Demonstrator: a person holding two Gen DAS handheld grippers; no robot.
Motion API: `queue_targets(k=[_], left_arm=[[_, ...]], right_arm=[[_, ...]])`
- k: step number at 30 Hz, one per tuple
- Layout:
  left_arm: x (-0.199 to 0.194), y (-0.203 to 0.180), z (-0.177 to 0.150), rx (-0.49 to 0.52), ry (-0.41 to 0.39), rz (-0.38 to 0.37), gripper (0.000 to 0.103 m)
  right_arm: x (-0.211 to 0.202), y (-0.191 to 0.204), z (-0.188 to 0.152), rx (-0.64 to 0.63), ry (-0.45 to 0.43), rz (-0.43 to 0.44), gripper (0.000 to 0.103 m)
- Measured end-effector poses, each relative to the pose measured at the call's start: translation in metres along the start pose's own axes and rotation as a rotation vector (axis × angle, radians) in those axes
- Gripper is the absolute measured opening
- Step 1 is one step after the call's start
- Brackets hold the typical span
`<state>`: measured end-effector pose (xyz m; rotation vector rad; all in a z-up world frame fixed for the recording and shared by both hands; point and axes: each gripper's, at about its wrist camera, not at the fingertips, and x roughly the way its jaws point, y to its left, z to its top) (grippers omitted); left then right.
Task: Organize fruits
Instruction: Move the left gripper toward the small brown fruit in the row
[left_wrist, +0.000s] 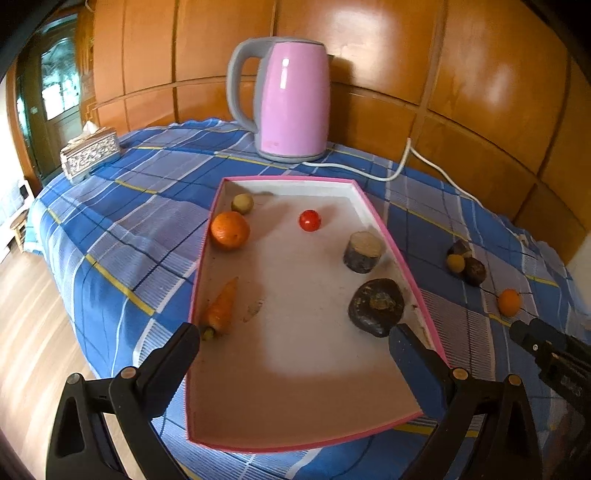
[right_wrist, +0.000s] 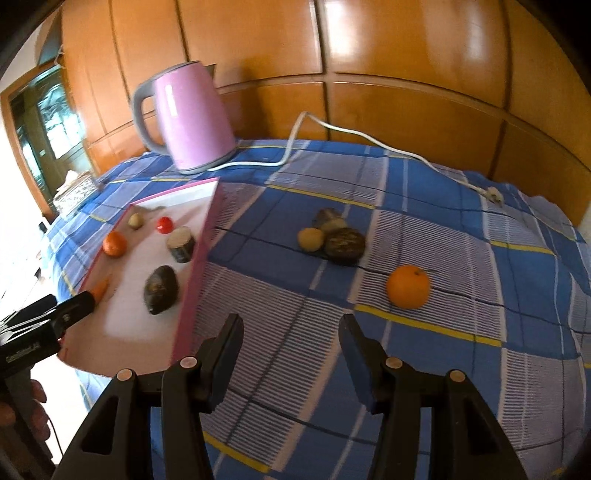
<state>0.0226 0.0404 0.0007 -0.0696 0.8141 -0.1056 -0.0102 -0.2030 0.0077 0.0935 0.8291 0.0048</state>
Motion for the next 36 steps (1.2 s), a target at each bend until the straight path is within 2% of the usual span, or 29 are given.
queue_targets(k=[5,11,20,29,31,36], left_arm=[[-0.006,-0.009,0.002,0.016,-0.024,-0.075,0.103],[-0.013,-0.025,0.011,0.061,-0.068,-0.099,0.103],[-0.007,-0.055,0.017,0.154,-0.031,-0.166,0.103],[0.008,-0.087,0.033,0.230,0.019,-0.142,0.103],[0.013,-0.091,0.038,0.222,0.025,-0.147,0.100],[0.031,-0.108,0.050,0.222,0.096,-0.218,0.079]], right_arm=[[-0.002,-0.025,-0.006,0.054,0.003,-0.047,0.054],[-0.006,-0.051,-0.013,0.108,0.012,-0.088,0.054],[-0.009,-0.075,-0.022,0.155,0.017,-0.120,0.054],[-0.012,-0.093,-0.026,0.191,0.015,-0.131,0.054],[-0.013,-0.096,-0.026,0.195,0.013,-0.134,0.055],[-0.014,-0.104,-0.027,0.208,0.012,-0.140,0.055]])
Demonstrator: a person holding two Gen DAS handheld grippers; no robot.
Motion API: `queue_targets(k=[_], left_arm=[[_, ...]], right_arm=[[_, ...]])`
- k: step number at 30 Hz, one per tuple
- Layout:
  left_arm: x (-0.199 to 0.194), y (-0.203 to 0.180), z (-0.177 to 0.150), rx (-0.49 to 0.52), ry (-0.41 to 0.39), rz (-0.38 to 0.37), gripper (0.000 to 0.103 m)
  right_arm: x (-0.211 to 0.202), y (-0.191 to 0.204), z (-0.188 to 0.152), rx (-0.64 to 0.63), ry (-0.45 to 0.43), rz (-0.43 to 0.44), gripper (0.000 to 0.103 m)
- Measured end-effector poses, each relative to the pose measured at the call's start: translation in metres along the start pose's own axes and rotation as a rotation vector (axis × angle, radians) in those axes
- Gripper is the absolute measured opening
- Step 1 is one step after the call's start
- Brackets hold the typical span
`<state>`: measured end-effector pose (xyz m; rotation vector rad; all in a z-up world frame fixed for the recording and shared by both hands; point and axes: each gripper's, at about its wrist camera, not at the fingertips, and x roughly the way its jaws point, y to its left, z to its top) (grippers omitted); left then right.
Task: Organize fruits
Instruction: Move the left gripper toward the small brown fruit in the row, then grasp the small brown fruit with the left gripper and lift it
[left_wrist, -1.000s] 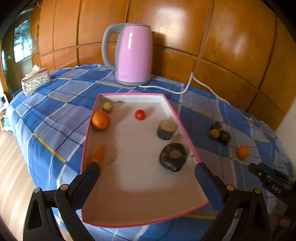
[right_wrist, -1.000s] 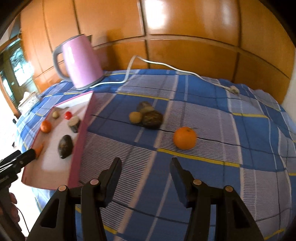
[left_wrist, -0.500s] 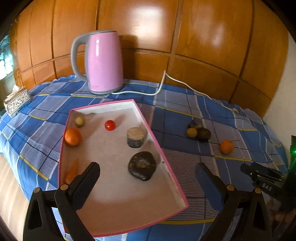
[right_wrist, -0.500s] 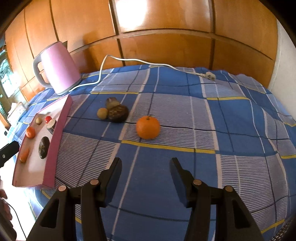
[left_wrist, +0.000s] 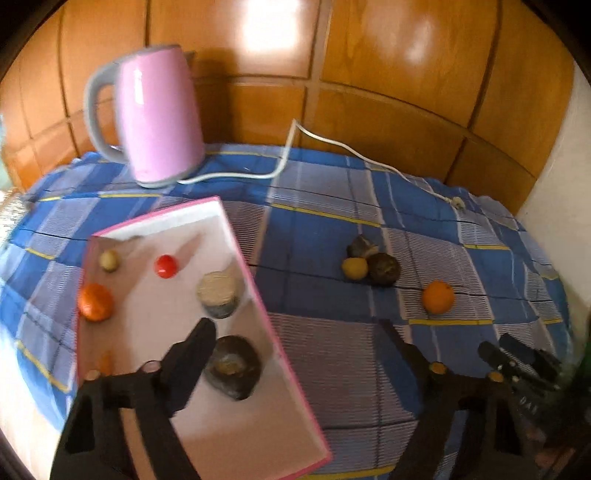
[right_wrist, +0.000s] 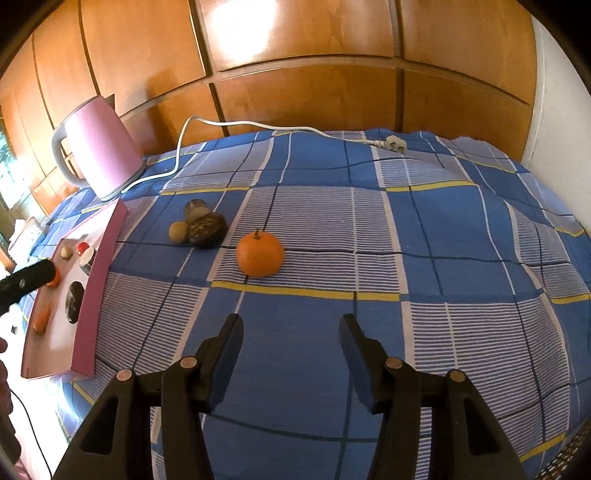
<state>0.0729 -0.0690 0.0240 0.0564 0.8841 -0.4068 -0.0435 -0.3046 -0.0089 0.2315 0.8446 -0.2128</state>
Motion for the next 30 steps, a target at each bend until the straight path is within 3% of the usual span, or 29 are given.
queue_targets(k=[5,9,14,26,30], left_arm=[[0.024,-0.015,0.015,0.007,0.043,-0.035,0.072],[0.046,-0.027,0.024,0.028,0.083,-0.041,0.055],[0.078,-0.038,0.034,-0.010,0.151,-0.045,0.042],[0.132,-0.040,0.046,-0.166,0.213,-0.116,0.043],[0.137,-0.044,0.049,-0.162,0.191,-0.129,0.038]], right_arm=[[0.000,-0.005,-0.001,0.009,0.000,0.004,0.055],[0.001,-0.008,-0.001,0.018,0.001,0.009,0.055],[0.002,-0.016,-0.001,0.040,0.007,0.017,0.055],[0.003,-0.033,0.002,0.089,0.009,0.025,0.055],[0.005,-0.035,0.001,0.091,0.014,0.027,0.055]])
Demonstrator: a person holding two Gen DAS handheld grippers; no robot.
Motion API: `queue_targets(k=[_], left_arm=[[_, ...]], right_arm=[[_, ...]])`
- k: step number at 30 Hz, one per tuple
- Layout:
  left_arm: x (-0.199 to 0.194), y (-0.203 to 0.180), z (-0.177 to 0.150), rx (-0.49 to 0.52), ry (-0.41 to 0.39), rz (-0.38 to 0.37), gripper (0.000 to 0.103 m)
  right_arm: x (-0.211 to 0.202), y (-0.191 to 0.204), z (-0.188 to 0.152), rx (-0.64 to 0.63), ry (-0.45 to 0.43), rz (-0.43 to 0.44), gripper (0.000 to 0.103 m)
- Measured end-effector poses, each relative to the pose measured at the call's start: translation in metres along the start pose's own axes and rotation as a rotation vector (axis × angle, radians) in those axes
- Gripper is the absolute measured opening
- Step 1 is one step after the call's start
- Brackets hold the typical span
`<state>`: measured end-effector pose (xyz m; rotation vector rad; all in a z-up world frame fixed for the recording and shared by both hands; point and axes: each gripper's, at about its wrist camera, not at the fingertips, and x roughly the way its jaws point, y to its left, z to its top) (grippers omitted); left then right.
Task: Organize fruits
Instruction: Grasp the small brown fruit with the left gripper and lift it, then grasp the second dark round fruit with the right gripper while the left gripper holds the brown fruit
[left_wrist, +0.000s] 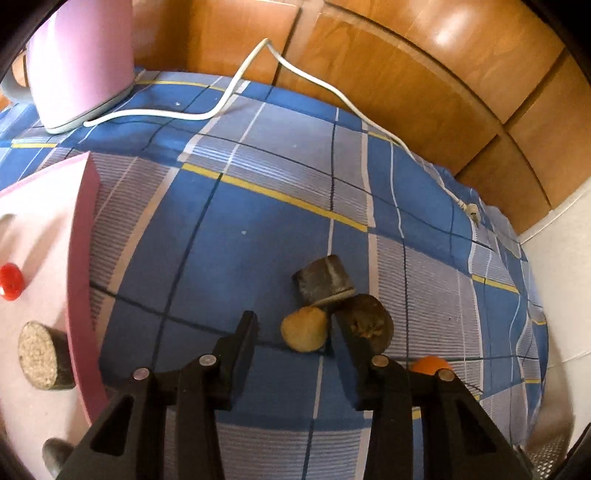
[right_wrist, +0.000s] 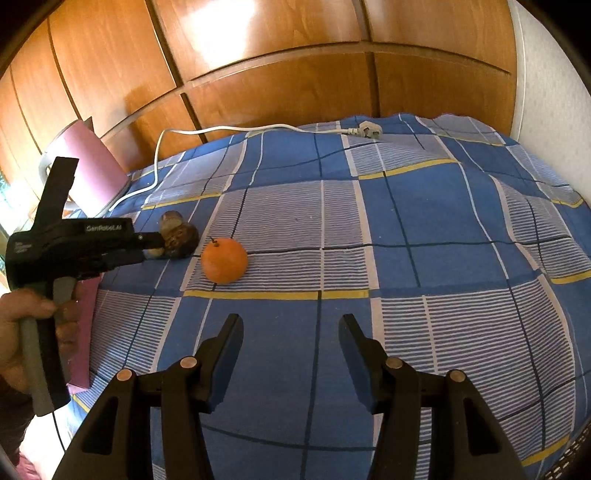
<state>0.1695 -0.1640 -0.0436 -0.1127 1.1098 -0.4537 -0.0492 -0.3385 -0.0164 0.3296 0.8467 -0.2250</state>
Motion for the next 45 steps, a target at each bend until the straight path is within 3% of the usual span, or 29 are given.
queue_targets(k=[2,6,12,21,29,32,39,45], left_arm=[[0.002,0.000,0.001,0.004,0.000,-0.027,0.027],[-0.003,0.001,-0.003,0.008,0.004,-0.062,0.027],[-0.035,-0.013,-0.035,0.114,-0.014,-0.092,0.027],[-0.056,-0.034,-0.110,0.317,-0.051,-0.040,0.027],[-0.042,-0.037,-0.122,0.337,-0.080,-0.043,0.031],[-0.044,-0.035,-0.123,0.329,-0.084,-0.052,0.026],[-0.054,-0.032,-0.136,0.344,-0.092,-0.045,0.026],[-0.055,-0.027,-0.145,0.364,-0.117,-0.062,0.026]], right_arm=[[0.002,0.000,-0.001,0.002,0.008,0.002,0.055],[0.003,0.002,-0.003,-0.007,0.008,0.004,0.055],[-0.001,0.001,-0.002,0.000,-0.007,0.000,0.054],[-0.011,0.001,-0.002,0.013,-0.028,0.003,0.055],[-0.024,0.008,-0.001,-0.006,-0.057,0.001,0.055],[-0.027,0.008,0.001,-0.004,-0.064,0.001,0.055],[-0.030,0.009,0.002,-0.010,-0.066,0.000,0.055],[-0.023,0.010,0.014,-0.030,-0.017,0.095,0.055]])
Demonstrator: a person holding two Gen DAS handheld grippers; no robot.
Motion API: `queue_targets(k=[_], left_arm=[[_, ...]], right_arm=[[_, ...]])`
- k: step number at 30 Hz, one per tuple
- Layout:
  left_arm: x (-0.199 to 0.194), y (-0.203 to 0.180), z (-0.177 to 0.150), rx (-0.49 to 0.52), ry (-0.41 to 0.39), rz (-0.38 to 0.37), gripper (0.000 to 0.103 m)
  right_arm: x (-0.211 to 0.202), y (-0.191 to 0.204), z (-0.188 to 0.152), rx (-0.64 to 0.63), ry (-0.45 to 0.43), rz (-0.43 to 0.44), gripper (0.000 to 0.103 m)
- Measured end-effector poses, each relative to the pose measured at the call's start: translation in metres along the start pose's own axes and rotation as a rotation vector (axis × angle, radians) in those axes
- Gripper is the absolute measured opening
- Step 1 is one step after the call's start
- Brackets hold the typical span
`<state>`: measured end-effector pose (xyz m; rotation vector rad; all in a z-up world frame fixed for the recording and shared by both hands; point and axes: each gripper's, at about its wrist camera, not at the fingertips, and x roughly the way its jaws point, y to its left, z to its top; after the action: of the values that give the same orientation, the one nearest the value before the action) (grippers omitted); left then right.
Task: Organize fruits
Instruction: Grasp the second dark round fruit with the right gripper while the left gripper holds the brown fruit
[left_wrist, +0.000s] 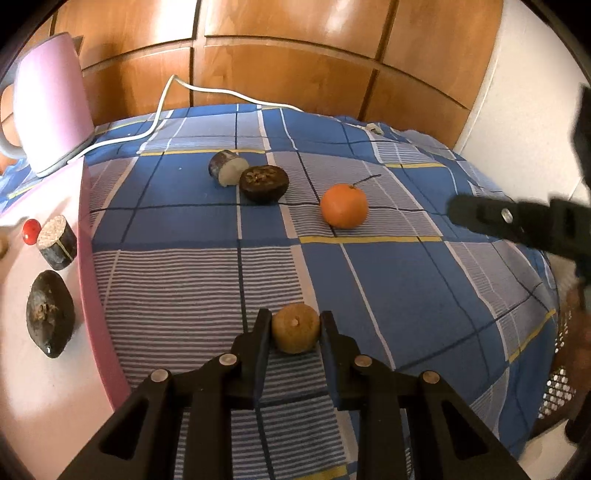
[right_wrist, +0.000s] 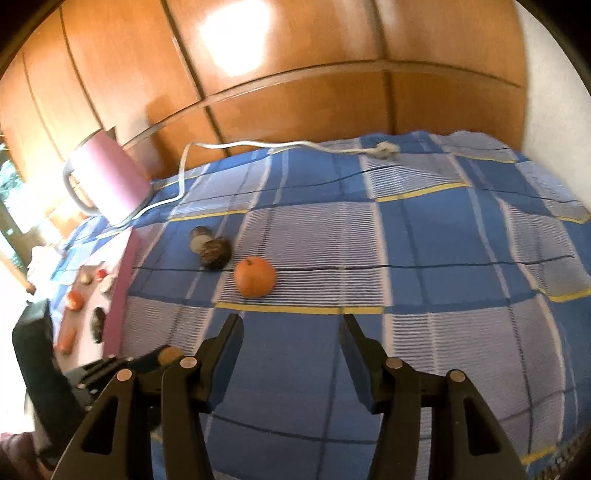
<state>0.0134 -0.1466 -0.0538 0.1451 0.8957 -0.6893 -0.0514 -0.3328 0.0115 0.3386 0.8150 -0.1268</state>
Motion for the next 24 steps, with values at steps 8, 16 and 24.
queue_targets(k=[8,16,24], left_arm=[[-0.001,-0.002,-0.004,0.033,-0.033,-0.002,0.026],[-0.002,-0.005,-0.008,0.071,-0.058,0.006,0.026],[-0.003,-0.007,-0.012,0.090,-0.073,0.010,0.026]], right_arm=[[0.025,0.014,0.032,-0.043,0.088,0.117,0.054],[0.060,0.056,0.057,-0.256,0.167,0.126,0.054],[0.110,0.088,0.070,-0.430,0.248,0.102,0.064]])
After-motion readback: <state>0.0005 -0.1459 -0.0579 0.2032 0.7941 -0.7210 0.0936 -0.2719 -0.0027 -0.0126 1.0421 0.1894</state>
